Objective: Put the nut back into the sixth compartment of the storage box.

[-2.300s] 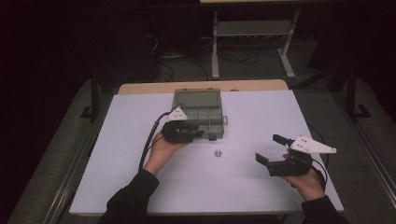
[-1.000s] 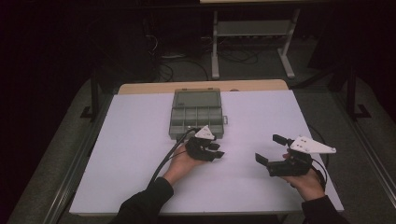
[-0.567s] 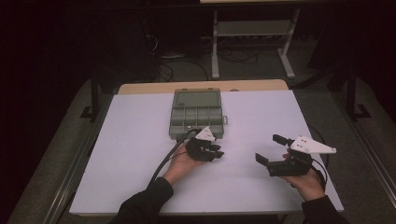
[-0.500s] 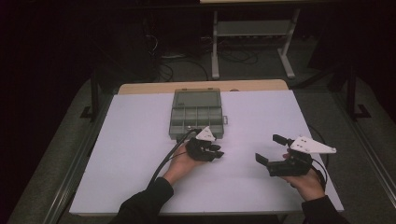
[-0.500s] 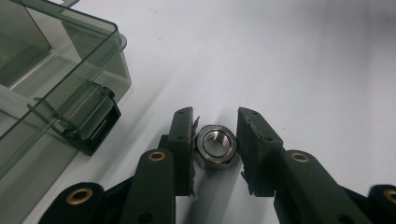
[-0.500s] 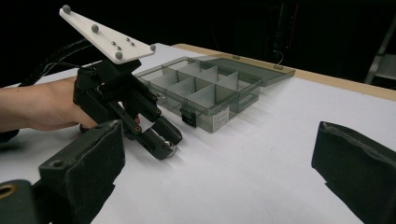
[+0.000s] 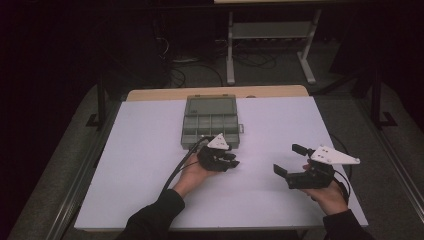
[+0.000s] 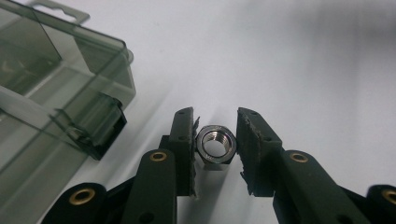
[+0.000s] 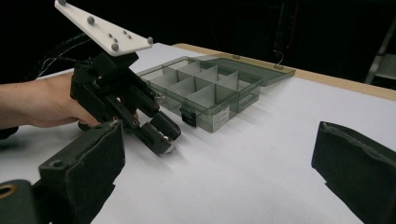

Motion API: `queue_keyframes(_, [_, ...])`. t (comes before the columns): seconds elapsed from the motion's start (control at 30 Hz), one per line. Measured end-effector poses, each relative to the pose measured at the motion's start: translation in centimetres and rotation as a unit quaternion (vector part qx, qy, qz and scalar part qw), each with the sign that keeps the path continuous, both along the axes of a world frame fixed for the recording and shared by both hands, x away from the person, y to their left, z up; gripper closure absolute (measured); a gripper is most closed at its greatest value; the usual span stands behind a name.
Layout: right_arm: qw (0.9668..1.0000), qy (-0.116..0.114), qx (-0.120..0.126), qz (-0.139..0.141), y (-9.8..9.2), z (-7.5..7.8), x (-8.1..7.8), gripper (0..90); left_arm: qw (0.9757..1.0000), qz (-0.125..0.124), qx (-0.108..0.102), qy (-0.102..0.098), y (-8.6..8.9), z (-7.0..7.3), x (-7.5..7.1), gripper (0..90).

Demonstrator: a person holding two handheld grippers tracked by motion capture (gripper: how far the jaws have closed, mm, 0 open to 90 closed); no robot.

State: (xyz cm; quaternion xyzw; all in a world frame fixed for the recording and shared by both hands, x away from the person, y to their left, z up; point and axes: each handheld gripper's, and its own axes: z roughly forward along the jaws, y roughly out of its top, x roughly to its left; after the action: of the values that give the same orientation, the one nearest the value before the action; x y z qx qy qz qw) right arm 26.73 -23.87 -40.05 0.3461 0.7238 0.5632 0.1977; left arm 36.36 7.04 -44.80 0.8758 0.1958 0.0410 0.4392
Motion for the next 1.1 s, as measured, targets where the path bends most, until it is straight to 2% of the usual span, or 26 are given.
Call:
queue_keyframes(0.13, [1.0, -0.001, -0.001, 0.0, 0.0, 0.0, 0.0, 2.3, 0.9999, 0.007, -0.012, -0.006, 0.7, 1.1, 0.1, 67.8])
queue_keyframes(0.3, [1.0, 0.0, 0.0, 0.0, 0.0, 0.0, 0.0, 2.3, 0.9997, 0.014, -0.016, -0.013, 1.8, 2.3, 0.6, 67.8])
queue_keyframes(0.43, [1.0, 0.0, 0.0, 0.0, 0.0, 0.0, 0.0, 2.3, 0.9991, 0.028, -0.025, -0.018, 2.7, 3.2, 0.9, 67.8])
queue_keyframes(0.57, [1.0, -0.001, 0.0, -0.001, 0.0, 0.0, 0.0, 2.3, 0.9987, 0.037, -0.026, -0.024, 3.3, 3.7, 1.1, 67.8])
queue_keyframes(0.6, [1.0, 0.0, 0.0, 0.0, 0.0, 0.0, 0.0, 2.3, 0.9982, 0.046, -0.028, -0.028, 3.8, 4.0, 1.3, 67.8])
queue_keyframes(0.8, [1.0, 0.0, -0.001, 0.0, 0.0, 0.0, 0.0, 2.3, 0.996, 0.074, -0.038, -0.032, 5.0, 4.4, 1.9, 67.8])
queue_keyframes(0.97, [1.0, 0.0, 0.0, -0.001, 0.0, 0.0, 0.0, 2.3, 0.9942, 0.095, -0.038, -0.035, 6.1, 4.4, 2.5, 67.8])
queue_keyframes(1.0, [1.0, 0.001, -0.001, 0.0, 0.0, 0.0, 0.0, 2.3, 0.993, 0.106, -0.04, -0.034, 6.5, 4.3, 2.8, 67.8])
queue_keyframes(1.1, [1.0, 0.003, -0.001, -0.001, 0.1, 0.0, 0.0, 2.3, 0.9918, 0.118, -0.037, -0.034, 7.0, 4.0, 3.2, 67.8])
